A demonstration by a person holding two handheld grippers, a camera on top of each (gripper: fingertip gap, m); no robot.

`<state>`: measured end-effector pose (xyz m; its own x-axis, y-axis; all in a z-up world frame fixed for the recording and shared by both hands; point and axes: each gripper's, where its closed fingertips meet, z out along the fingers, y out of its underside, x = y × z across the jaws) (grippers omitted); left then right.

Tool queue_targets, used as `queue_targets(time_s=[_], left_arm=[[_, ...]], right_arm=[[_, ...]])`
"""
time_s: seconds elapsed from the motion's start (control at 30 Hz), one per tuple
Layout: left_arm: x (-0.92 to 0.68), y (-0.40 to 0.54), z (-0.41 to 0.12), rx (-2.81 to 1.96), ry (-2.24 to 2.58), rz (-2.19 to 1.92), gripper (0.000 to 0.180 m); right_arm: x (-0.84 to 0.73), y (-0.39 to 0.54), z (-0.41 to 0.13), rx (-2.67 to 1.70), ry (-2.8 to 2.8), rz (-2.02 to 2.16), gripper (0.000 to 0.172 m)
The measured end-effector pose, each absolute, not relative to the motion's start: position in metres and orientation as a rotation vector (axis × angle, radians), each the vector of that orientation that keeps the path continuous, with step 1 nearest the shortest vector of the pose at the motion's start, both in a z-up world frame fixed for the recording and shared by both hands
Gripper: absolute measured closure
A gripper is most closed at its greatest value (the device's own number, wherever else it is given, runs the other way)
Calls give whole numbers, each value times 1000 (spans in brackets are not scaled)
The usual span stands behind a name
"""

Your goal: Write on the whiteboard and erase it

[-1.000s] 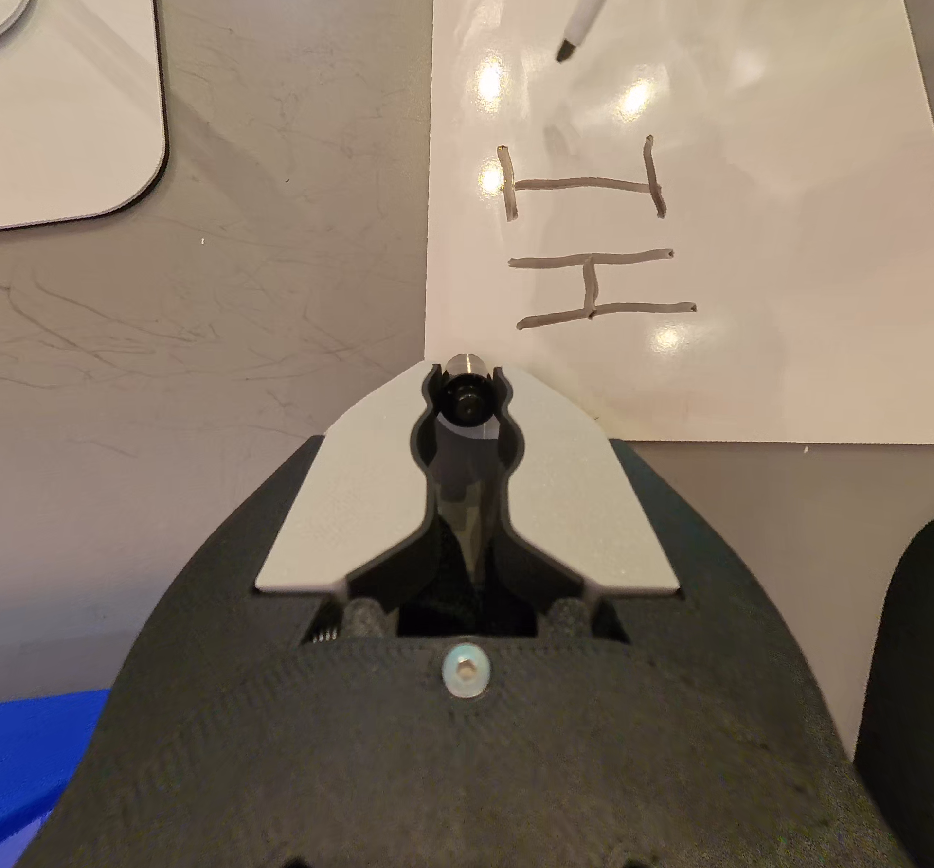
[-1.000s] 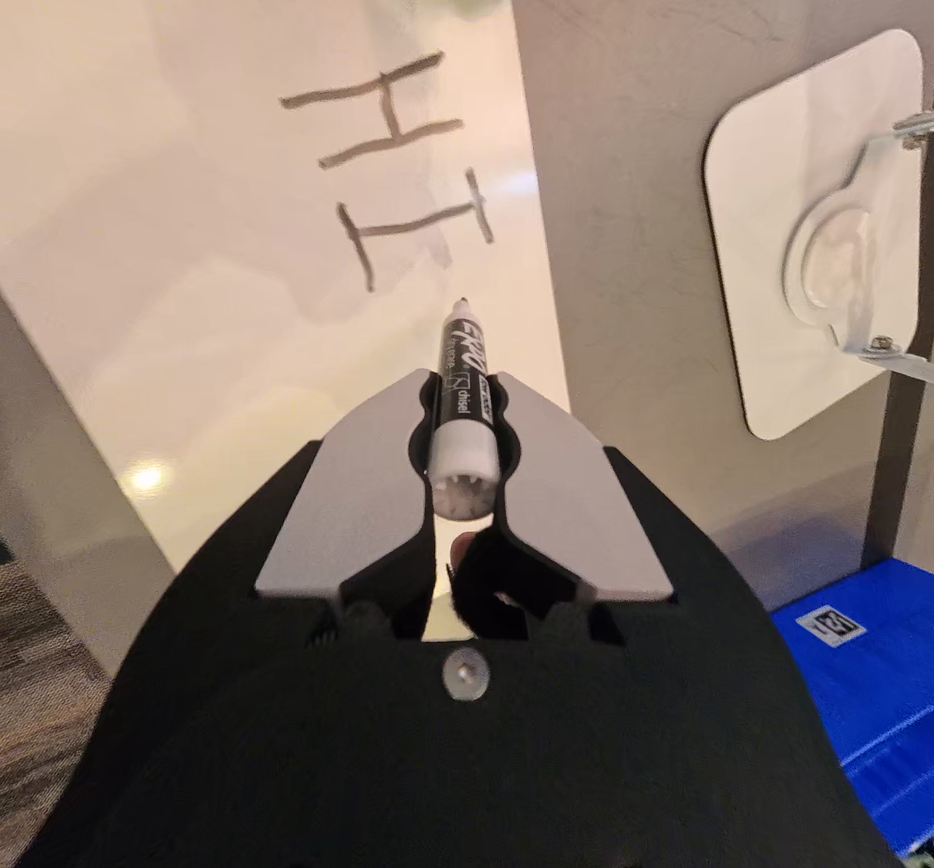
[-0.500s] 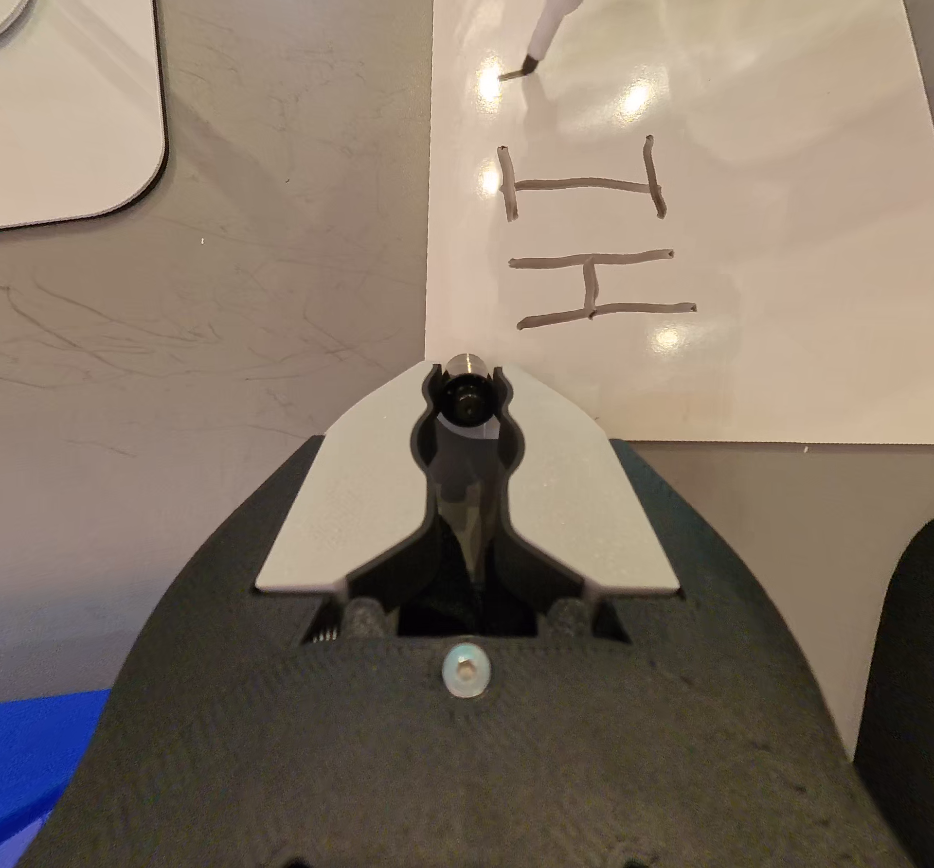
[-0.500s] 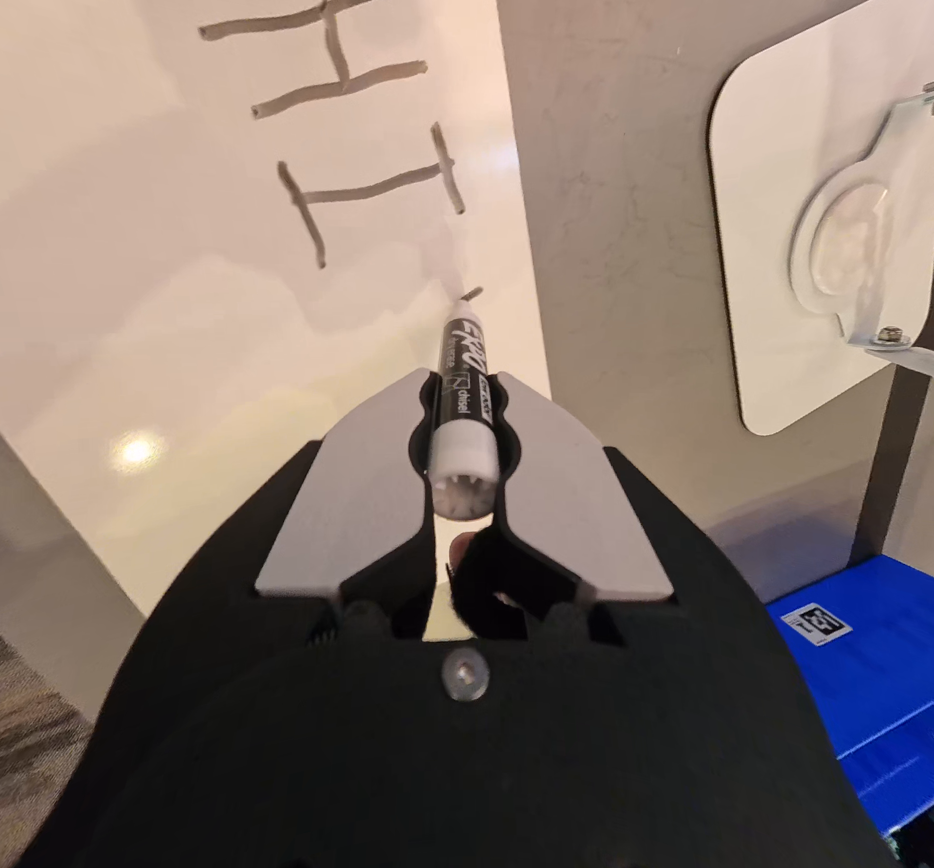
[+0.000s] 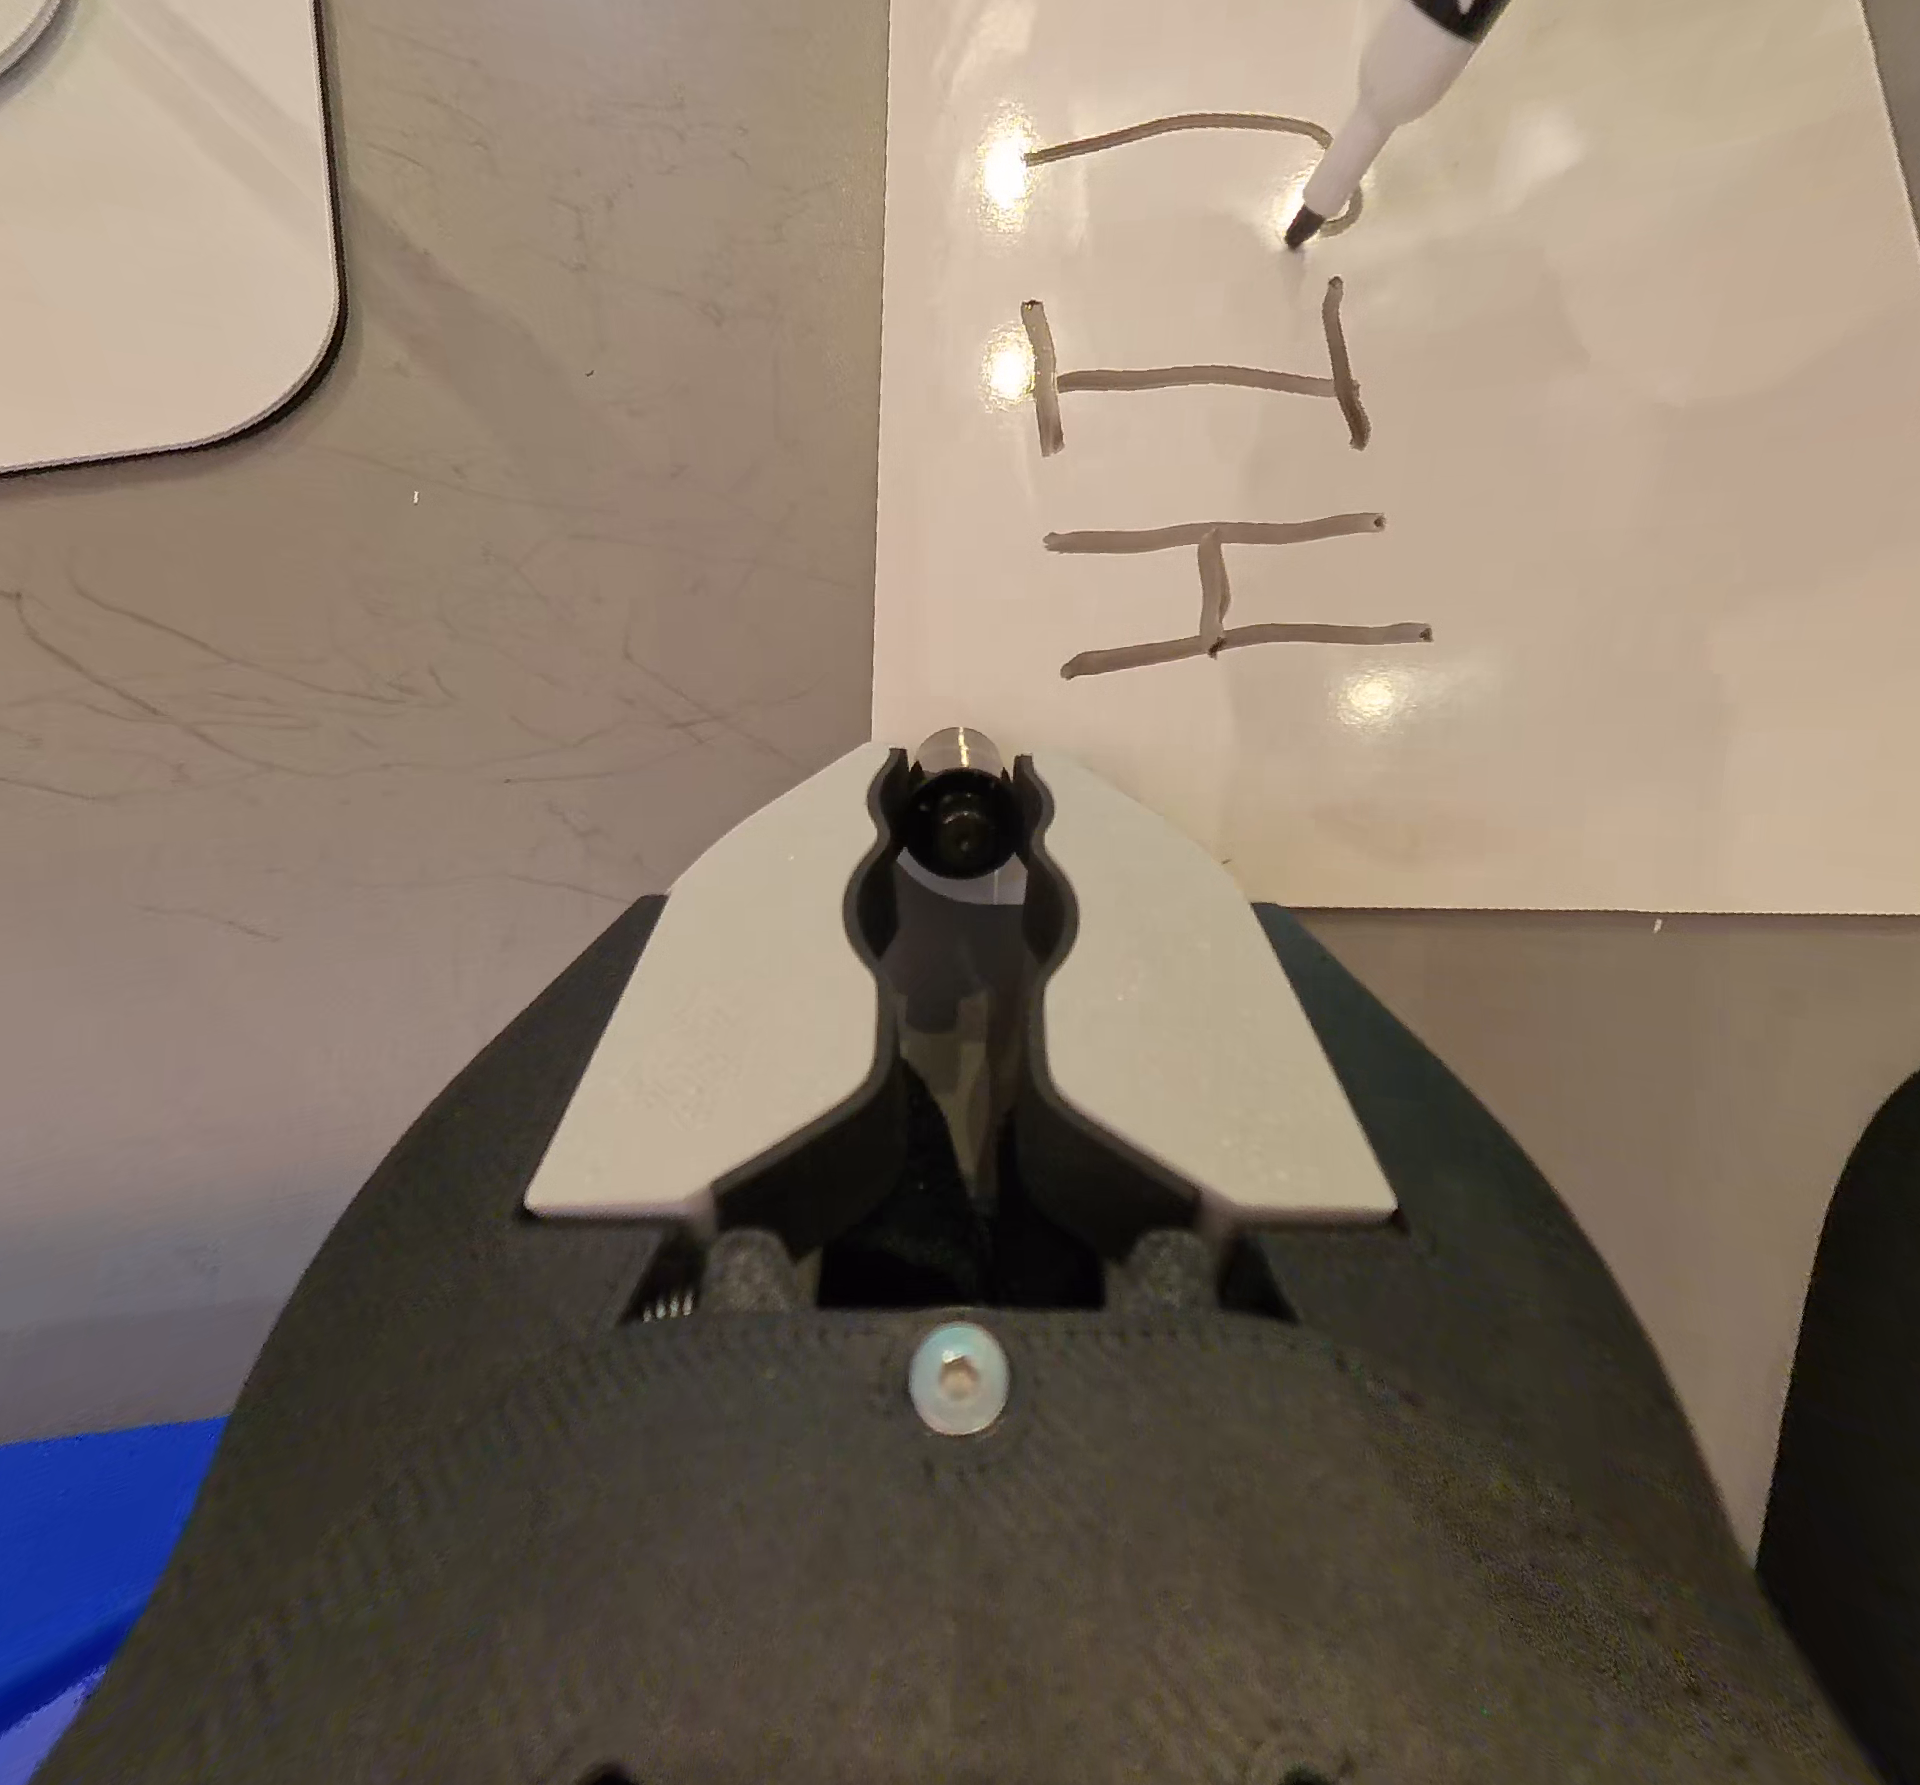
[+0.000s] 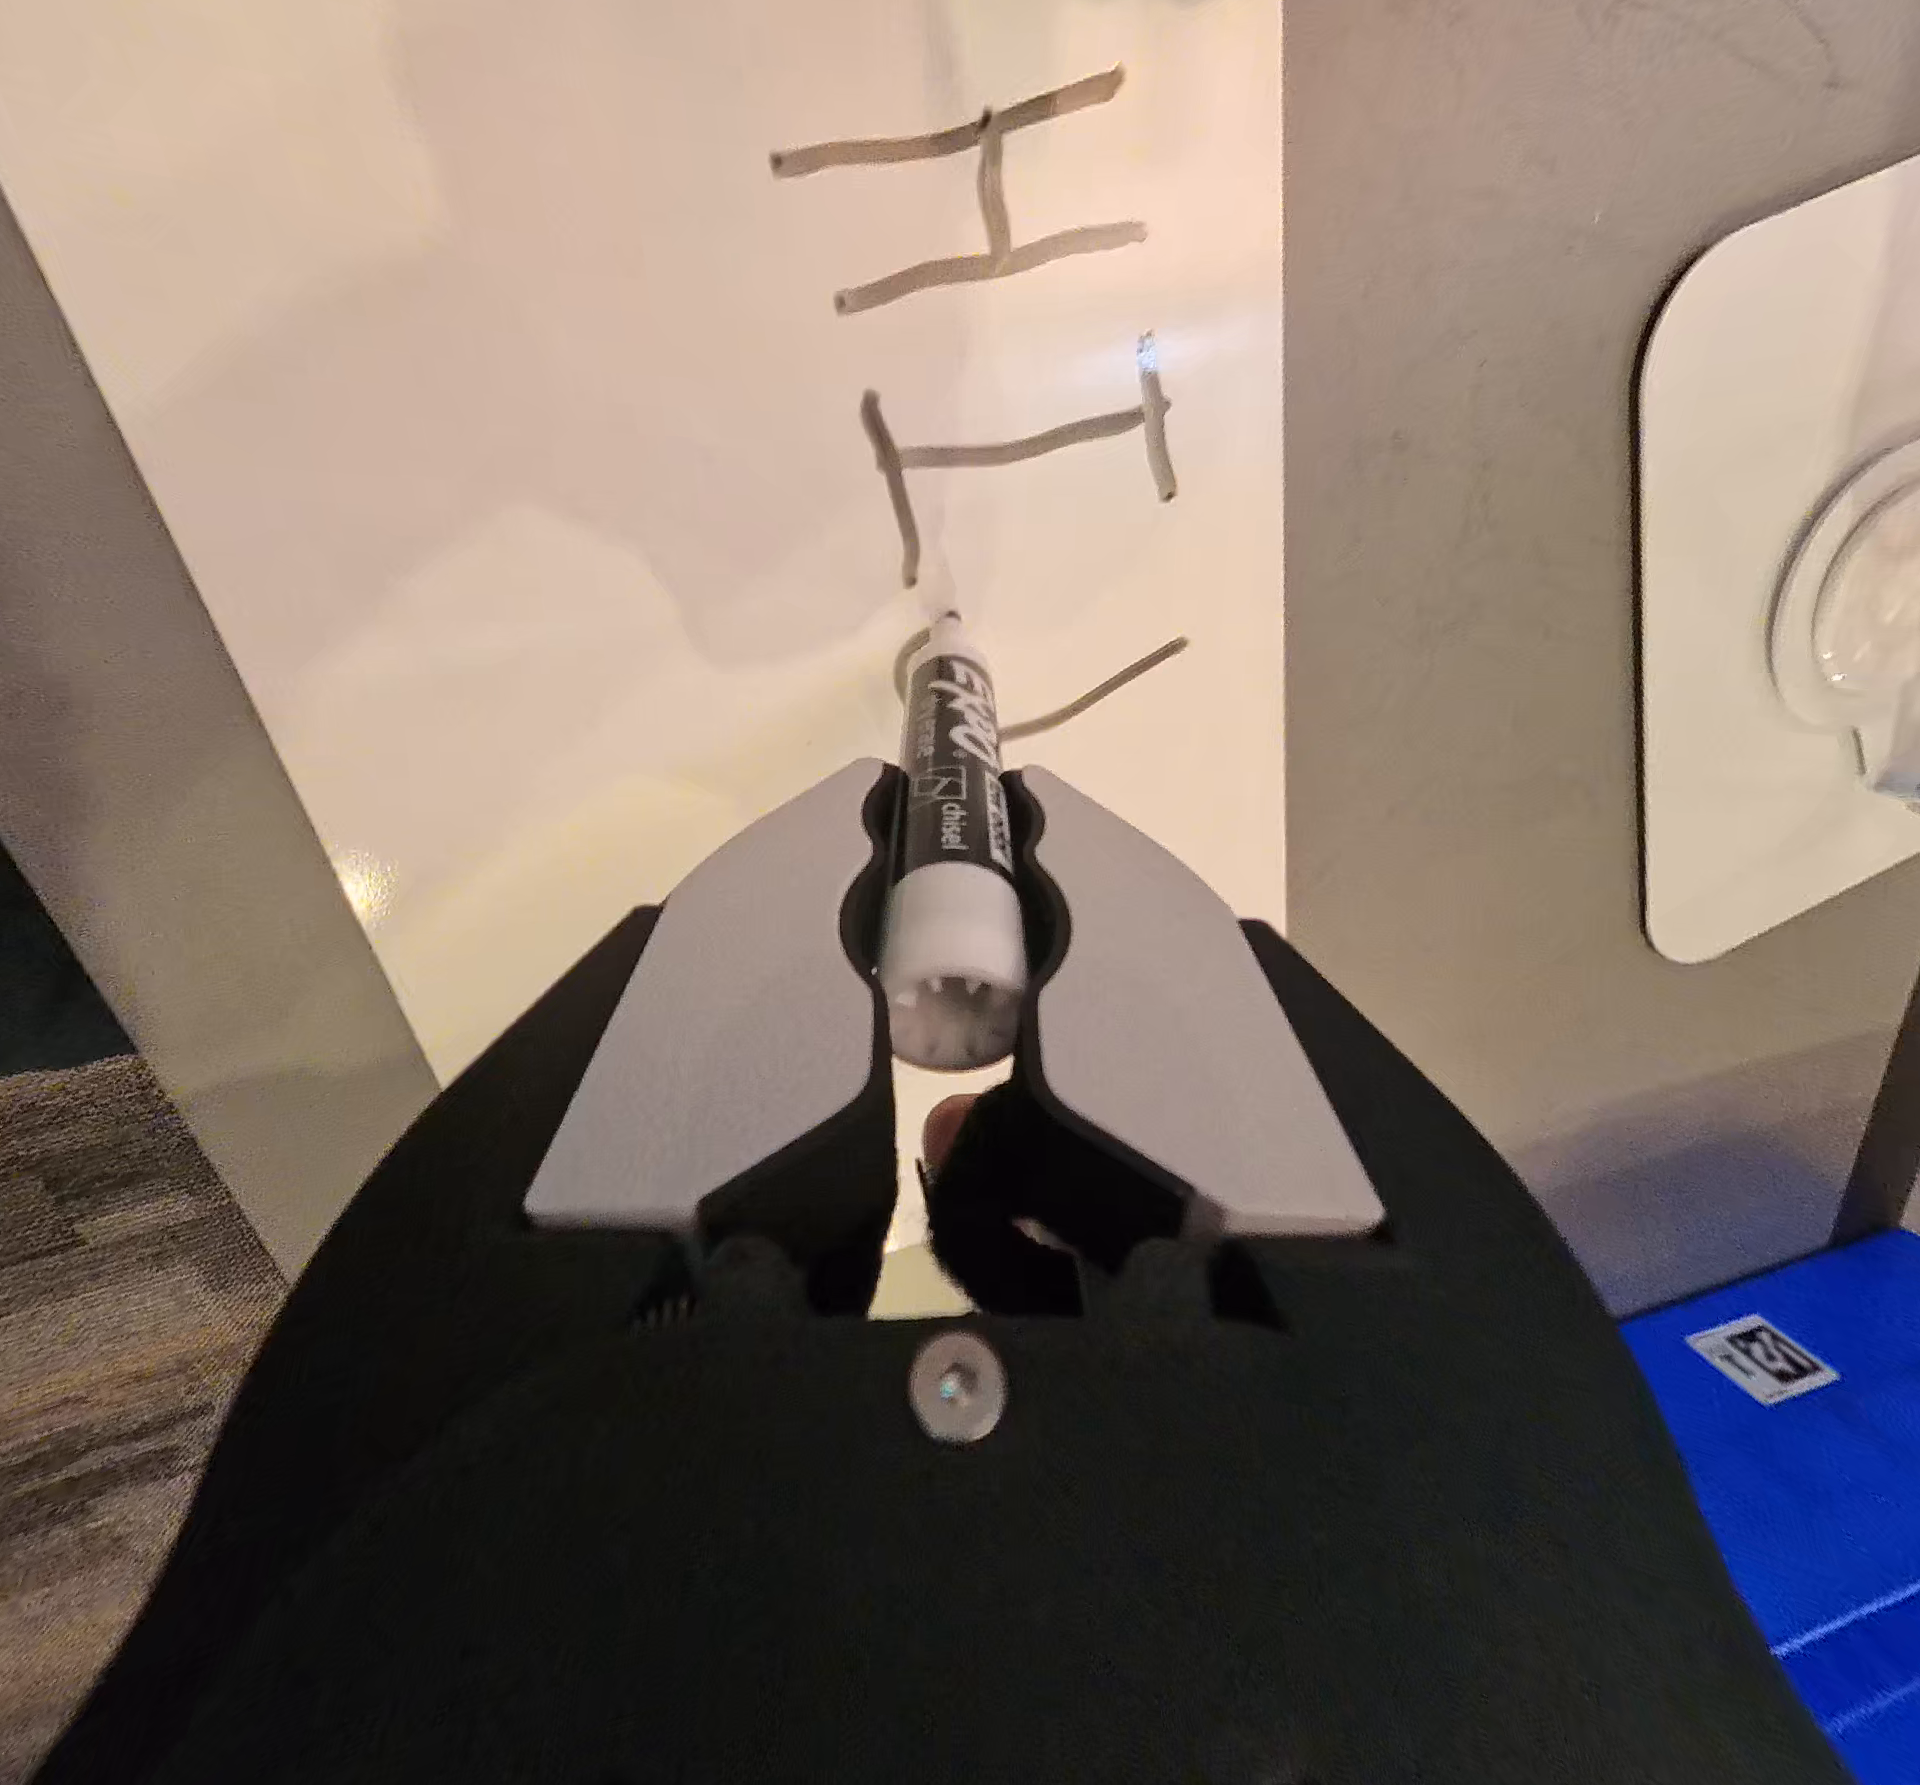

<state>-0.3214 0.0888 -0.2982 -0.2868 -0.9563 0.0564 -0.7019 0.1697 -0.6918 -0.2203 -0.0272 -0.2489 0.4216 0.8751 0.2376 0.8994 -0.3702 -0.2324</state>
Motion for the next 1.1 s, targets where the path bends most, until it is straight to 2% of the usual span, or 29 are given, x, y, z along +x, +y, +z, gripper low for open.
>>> queue_targets(time_s=[0.2,0.57,1.1], left_arm=[[-321,89,-298,-1570,2061,-884,160],[-322,89,-298,-1571,2060,-886,160],[-322,89,-298,-1571,2060,-884,160]], right_arm=[[-200,-8,-236,-2353,-1450,-161,151],[-168,13,-250,-2396,-1402,-247,151],[-178,-50,-243,-2423,-1402,-193,151]])
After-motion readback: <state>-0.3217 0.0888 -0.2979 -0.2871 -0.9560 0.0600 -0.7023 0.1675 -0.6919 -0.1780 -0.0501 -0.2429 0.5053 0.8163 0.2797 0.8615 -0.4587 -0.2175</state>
